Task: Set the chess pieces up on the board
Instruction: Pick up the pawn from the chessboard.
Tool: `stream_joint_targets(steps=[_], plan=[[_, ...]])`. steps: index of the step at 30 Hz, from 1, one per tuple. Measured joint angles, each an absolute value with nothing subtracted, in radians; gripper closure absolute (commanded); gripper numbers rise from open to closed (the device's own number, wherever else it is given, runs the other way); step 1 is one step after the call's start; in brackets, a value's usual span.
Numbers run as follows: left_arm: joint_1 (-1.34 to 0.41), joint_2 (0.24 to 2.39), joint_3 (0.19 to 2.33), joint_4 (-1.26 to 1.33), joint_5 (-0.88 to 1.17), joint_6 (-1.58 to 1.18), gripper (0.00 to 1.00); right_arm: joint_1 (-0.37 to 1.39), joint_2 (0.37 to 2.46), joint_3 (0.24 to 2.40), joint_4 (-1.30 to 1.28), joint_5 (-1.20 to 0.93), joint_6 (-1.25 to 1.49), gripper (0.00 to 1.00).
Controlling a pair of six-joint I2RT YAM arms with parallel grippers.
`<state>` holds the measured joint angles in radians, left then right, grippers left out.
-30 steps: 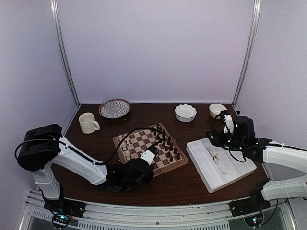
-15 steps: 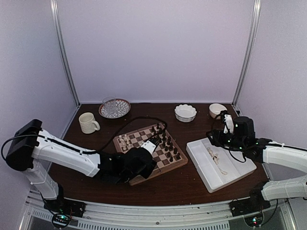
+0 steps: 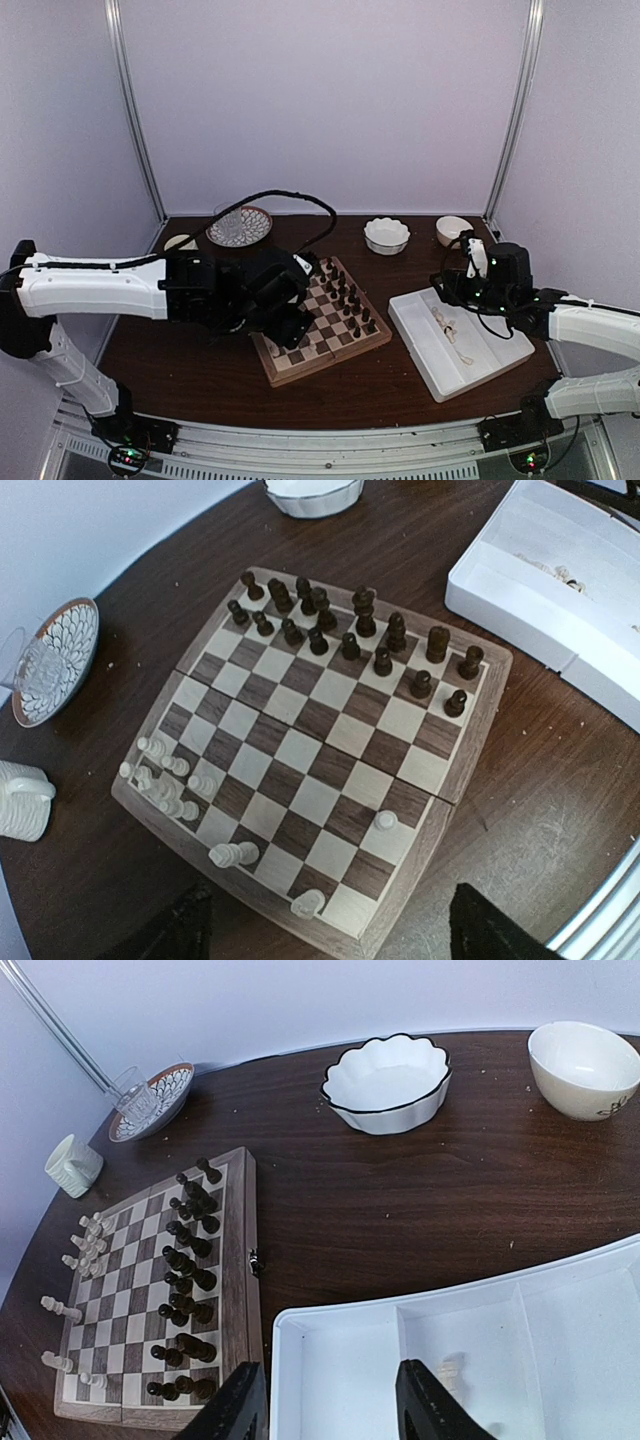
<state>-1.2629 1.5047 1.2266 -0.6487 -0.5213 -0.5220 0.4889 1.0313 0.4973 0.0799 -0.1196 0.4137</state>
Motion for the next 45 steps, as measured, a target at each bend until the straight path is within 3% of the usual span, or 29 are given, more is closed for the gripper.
stream_joint_targets(steps=[8, 18, 39, 45], plan=[[-1.213, 1.596, 1.333, -0.776, -0.377, -0.488, 0.43, 0.489, 1.031, 0.497, 0.080, -0.119, 0.414, 0.52], [-1.133, 1.795, 1.453, -0.825, -0.283, -0.451, 0.54, 0.489, 1.037, 0.497, 0.080, -0.119, 0.414, 0.52], [-1.093, 2.003, 1.565, -0.841, -0.173, -0.421, 0.61, 0.489, 1.040, 0.497, 0.080, -0.112, 0.414, 0.52], [-1.093, 2.027, 1.565, -0.844, -0.152, -0.417, 0.69, 0.489, 1.047, 0.497, 0.080, -0.112, 0.414, 0.51]])
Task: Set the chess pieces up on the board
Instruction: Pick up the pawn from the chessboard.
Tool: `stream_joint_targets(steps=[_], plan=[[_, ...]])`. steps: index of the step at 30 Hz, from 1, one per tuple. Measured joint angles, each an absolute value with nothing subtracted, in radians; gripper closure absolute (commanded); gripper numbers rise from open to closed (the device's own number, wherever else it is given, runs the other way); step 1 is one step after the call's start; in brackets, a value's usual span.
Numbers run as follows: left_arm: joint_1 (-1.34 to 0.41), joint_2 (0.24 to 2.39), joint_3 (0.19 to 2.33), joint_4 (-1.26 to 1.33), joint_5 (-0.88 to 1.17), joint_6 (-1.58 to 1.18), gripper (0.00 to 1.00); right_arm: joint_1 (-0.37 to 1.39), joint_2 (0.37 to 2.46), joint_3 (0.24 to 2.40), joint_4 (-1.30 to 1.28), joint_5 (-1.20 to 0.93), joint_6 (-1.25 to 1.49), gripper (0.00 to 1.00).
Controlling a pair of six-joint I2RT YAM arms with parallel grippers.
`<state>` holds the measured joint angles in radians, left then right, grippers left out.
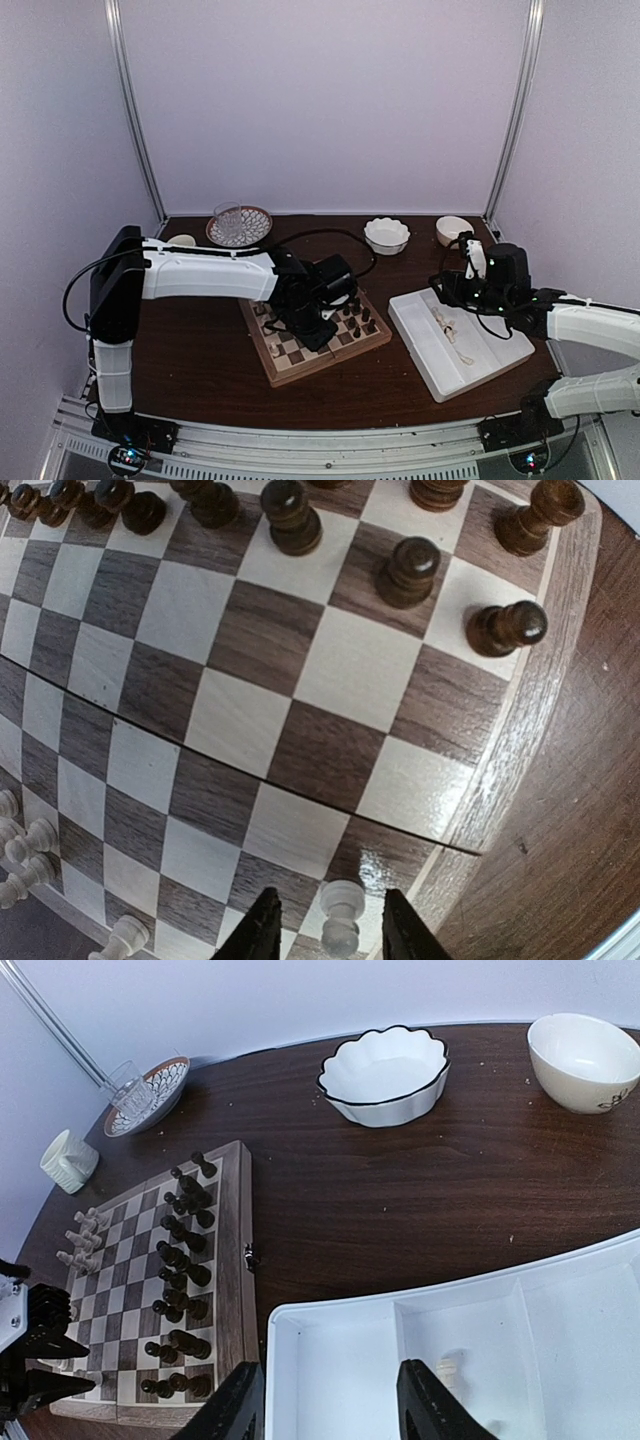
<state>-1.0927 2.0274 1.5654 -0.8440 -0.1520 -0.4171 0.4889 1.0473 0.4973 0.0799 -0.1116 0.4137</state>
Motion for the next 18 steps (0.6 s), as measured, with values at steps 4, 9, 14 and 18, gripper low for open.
stream_joint_targets(steps=[4, 9, 14, 18], plan=[[-1.092, 2.027, 1.565, -0.851, -0.153, -0.417, 0.75, 0.489, 1.050, 0.497, 0.080, -0.112, 0.413, 0.51], [-1.092, 2.027, 1.566, -0.873, -0.158, -0.416, 0.73, 0.489, 1.051, 0.497, 0.080, -0.112, 0.414, 0.51], [-1.092, 2.027, 1.566, -0.892, -0.158, -0.416, 0.73, 0.489, 1.051, 0.497, 0.080, -0.112, 0.413, 0.51], [-1.092, 2.027, 1.566, -0.898, -0.157, -0.416, 0.74, 0.489, 1.051, 0.497, 0.080, -0.112, 0.413, 0.51]])
